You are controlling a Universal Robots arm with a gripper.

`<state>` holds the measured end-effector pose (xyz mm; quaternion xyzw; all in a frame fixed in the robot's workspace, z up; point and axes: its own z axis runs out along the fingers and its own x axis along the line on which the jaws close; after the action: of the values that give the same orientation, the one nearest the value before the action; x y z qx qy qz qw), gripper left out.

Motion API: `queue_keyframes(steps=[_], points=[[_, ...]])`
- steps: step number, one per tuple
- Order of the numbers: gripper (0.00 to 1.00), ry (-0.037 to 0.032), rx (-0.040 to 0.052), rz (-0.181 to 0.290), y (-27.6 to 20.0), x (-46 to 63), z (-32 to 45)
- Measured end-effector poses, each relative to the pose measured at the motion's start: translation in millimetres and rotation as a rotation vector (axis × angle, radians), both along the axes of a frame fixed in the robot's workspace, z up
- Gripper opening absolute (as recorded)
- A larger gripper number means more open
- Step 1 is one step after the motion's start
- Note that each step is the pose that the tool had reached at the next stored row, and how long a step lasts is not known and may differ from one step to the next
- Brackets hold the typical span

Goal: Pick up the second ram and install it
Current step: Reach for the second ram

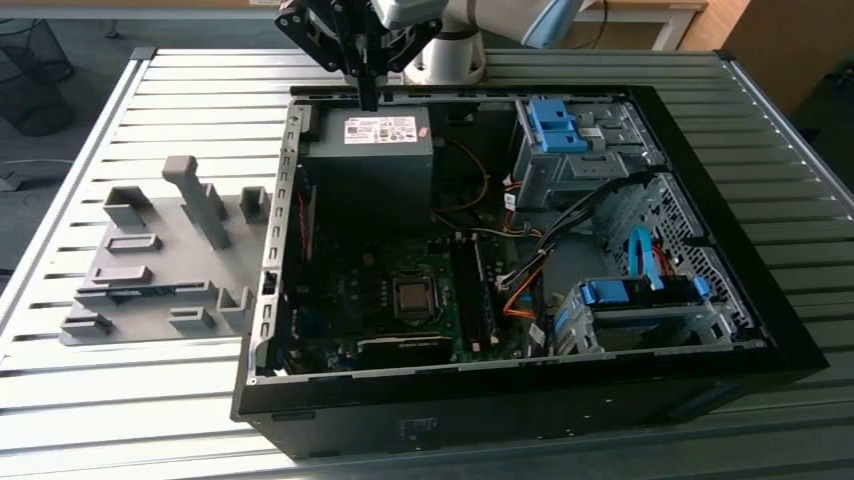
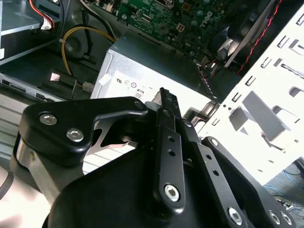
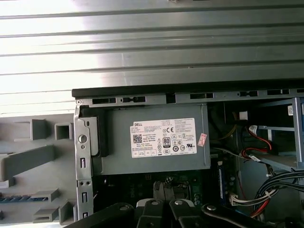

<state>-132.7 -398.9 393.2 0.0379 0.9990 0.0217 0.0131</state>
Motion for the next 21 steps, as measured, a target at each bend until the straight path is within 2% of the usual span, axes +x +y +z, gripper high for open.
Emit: queue_keyframes(steps=[5,6,21], points=[[0.11,0.0000,0.0000,0.000,0.0,-0.9,0.0],[0.11,0.0000,0.0000,0.000,0.0,-6.8,0.0],[0.11,0.0000,0.0000,0.000,0.0,-10.4,0.0]])
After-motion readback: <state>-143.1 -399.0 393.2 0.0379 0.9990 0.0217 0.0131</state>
